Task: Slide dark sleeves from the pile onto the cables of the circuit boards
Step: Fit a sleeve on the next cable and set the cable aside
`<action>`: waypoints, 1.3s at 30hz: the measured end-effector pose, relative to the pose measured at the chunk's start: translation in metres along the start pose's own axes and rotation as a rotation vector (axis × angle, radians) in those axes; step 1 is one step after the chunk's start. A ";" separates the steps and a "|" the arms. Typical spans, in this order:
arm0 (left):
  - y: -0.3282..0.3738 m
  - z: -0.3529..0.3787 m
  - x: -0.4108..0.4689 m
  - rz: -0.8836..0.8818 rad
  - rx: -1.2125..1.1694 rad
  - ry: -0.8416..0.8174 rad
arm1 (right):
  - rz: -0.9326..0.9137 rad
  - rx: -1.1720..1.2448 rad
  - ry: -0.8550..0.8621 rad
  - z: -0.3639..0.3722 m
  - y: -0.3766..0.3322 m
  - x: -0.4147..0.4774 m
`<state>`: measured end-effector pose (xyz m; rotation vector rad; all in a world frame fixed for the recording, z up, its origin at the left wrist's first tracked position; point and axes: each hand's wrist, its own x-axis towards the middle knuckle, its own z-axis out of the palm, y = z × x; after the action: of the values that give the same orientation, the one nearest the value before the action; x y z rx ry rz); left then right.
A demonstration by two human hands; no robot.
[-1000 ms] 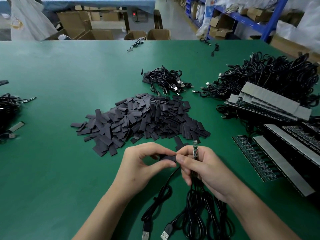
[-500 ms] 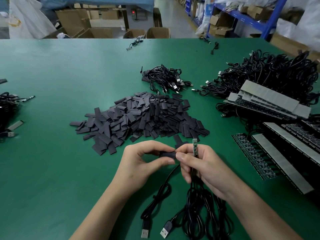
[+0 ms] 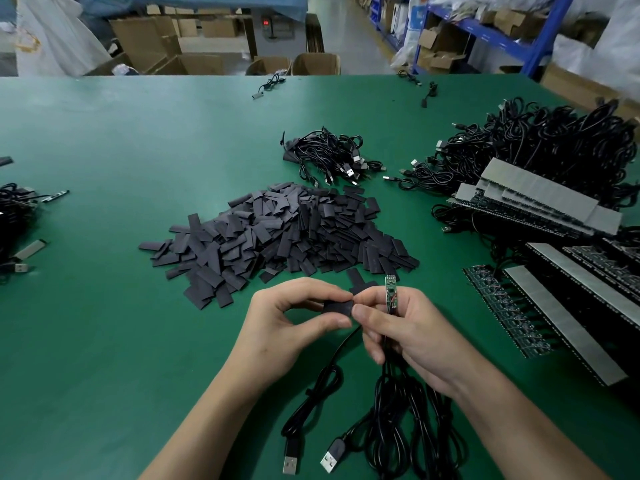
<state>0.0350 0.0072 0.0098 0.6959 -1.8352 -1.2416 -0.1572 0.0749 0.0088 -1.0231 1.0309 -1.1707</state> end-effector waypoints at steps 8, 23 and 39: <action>0.003 0.003 -0.001 -0.082 -0.090 -0.009 | 0.006 0.019 0.042 0.002 0.001 0.001; 0.000 0.004 -0.001 -0.085 -0.091 -0.008 | 0.008 0.017 0.032 0.000 0.001 0.001; -0.009 0.001 0.000 0.025 0.137 0.006 | 0.017 -0.051 0.035 -0.001 0.001 0.001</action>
<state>0.0347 0.0045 0.0010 0.7480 -1.9313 -1.1045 -0.1582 0.0743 0.0072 -1.0357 1.0999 -1.1572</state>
